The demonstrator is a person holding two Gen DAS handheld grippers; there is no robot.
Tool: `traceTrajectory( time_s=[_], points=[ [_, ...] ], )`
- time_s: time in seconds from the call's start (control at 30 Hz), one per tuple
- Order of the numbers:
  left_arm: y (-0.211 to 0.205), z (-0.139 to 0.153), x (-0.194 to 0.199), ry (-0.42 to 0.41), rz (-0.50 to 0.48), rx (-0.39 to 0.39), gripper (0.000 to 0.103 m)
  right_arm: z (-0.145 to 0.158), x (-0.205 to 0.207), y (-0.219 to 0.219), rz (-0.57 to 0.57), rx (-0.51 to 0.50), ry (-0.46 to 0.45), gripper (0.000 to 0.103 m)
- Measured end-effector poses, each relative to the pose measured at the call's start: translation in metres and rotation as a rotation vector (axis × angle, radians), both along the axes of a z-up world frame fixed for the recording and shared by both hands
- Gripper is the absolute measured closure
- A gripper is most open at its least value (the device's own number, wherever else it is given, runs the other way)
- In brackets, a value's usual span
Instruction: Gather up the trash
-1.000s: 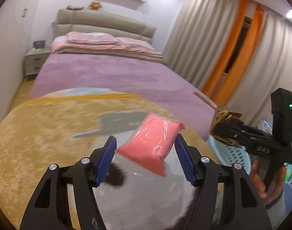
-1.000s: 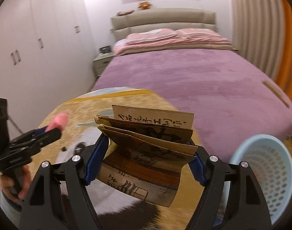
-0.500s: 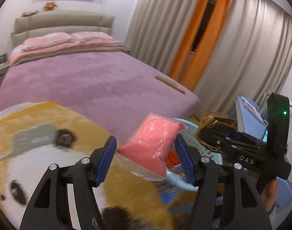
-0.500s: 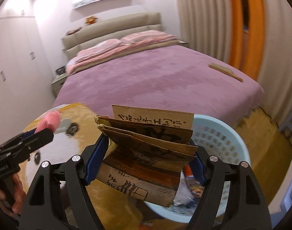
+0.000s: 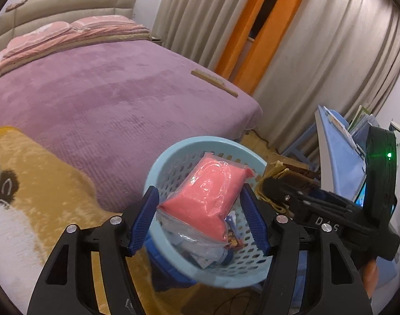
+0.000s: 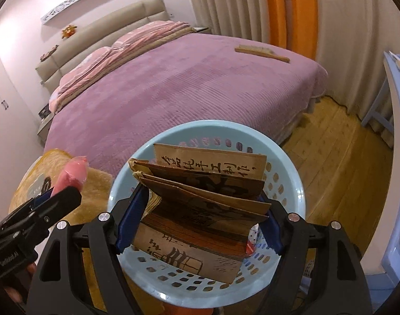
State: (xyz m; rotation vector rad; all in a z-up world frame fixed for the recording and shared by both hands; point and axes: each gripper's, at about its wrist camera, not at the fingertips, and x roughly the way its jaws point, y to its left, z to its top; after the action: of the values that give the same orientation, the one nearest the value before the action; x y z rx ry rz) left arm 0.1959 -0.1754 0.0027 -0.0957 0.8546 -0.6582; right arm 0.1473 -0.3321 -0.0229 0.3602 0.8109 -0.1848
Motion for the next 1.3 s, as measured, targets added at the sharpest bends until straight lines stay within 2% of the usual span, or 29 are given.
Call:
traceTrajectory(
  time_s=[0.03, 0.1, 0.2, 0.33, 0.57, 0.93, 1.1, 1.3],
  points=[
    [-0.002, -0.001, 0.001, 0.004, 0.005, -0.005, 0.027, -0.003, 0.003, -0.004, -0.008, 0.013, 0.010, 0.024],
    [-0.004, -0.001, 0.001, 0.004, 0.010, -0.017, 0.023, -0.008, 0.004, -0.009, -0.019, 0.037, 0.016, 0.024],
    [-0.001, -0.002, -0.002, 0.002, 0.000, -0.020, 0.021, -0.013, -0.001, -0.012, -0.034, 0.058, 0.014, 0.024],
    [0.013, -0.001, -0.010, -0.011, 0.011, -0.025, 0.019, -0.011, -0.009, -0.007, -0.029, 0.036, 0.005, 0.024],
    [0.044, 0.011, -0.025, -0.044, 0.045, -0.041, 0.018, 0.007, -0.030, 0.013, -0.020, -0.001, -0.029, 0.024],
    [0.107, 0.024, -0.085, -0.235, 0.212, 0.046, 0.013, 0.031, -0.070, 0.076, 0.042, -0.097, -0.134, 0.024],
    [0.131, 0.021, -0.110, -0.353, 0.329, 0.134, 0.010, 0.035, -0.084, 0.107, 0.058, -0.167, -0.201, 0.024],
    [0.156, 0.015, -0.121, -0.433, 0.431, 0.116, 0.010, 0.036, -0.099, 0.130, 0.054, -0.233, -0.292, 0.024]
  ],
)
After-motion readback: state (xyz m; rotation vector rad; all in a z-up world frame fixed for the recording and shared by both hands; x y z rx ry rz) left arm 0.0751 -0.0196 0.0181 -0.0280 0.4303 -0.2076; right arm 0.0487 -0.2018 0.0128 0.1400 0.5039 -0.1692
